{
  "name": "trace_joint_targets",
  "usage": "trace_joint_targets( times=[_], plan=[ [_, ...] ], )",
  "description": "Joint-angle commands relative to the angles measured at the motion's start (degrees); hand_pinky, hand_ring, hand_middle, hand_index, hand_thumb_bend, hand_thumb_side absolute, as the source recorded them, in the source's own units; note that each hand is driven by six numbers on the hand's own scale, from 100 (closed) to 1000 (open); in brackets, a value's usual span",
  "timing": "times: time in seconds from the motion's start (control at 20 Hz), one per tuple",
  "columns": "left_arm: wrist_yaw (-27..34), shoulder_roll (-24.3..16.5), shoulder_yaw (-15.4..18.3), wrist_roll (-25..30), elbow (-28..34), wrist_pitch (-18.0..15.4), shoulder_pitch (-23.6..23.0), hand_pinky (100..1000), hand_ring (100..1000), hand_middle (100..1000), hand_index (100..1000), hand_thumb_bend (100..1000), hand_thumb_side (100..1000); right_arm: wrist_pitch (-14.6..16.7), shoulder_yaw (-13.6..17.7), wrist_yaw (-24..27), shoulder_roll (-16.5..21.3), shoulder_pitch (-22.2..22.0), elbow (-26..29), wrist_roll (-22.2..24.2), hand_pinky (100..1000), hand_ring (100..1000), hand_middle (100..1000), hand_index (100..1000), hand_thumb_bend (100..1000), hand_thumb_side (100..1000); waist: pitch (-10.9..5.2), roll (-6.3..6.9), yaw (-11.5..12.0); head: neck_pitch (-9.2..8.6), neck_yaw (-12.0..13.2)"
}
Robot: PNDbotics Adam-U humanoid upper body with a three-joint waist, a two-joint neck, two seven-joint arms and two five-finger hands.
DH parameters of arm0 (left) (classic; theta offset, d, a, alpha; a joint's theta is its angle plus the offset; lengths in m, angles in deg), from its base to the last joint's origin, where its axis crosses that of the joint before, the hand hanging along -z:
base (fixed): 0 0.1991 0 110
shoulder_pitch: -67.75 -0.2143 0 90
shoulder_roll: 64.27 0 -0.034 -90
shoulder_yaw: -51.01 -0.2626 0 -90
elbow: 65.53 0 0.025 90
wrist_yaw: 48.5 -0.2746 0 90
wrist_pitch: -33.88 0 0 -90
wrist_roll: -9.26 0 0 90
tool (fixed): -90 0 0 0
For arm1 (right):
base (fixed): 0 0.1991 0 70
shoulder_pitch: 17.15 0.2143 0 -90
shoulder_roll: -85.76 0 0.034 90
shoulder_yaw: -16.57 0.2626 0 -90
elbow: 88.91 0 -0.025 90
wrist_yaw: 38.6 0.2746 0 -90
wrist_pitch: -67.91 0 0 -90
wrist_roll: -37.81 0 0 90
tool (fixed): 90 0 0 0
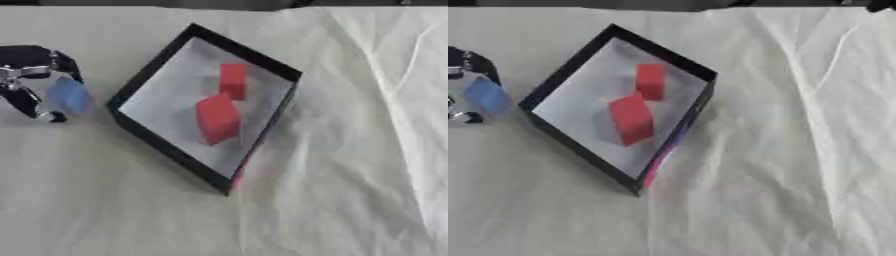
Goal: Pick up objects on the table and place them in the box.
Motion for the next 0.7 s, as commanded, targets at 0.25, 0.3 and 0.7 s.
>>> trace_joint_targets(
  times=[0.25,0.3,0.7],
  plan=[
    [1.9,-1.9,0.4,10.8,2.5,-14.1,1.4,722,690,516,515,392,129,-0.2,0.4,-0.4,1.0,0.2,1.0,0.0,971,660,624,791,100,547,-0.02,0.40,0.1,-0.06,0.0],
    [2.1,-2.1,0.4,10.4,3.0,-14.1,1.3,720,685,512,512,377,129,-0.1,0.4,-0.3,1.1,0.2,1.0,0.0,971,660,624,790,100,546,-0.08,0.40,0.1,-0.06,0.0],
    [12.7,-4.3,0.5,11.0,13.3,-14.1,3.3,728,686,517,514,325,106,0.5,0.4,0.9,2.3,0.2,1.0,-0.2,971,661,625,790,100,541,-1.06,0.51,0.6,-0.06,-1.1]
  ],
)
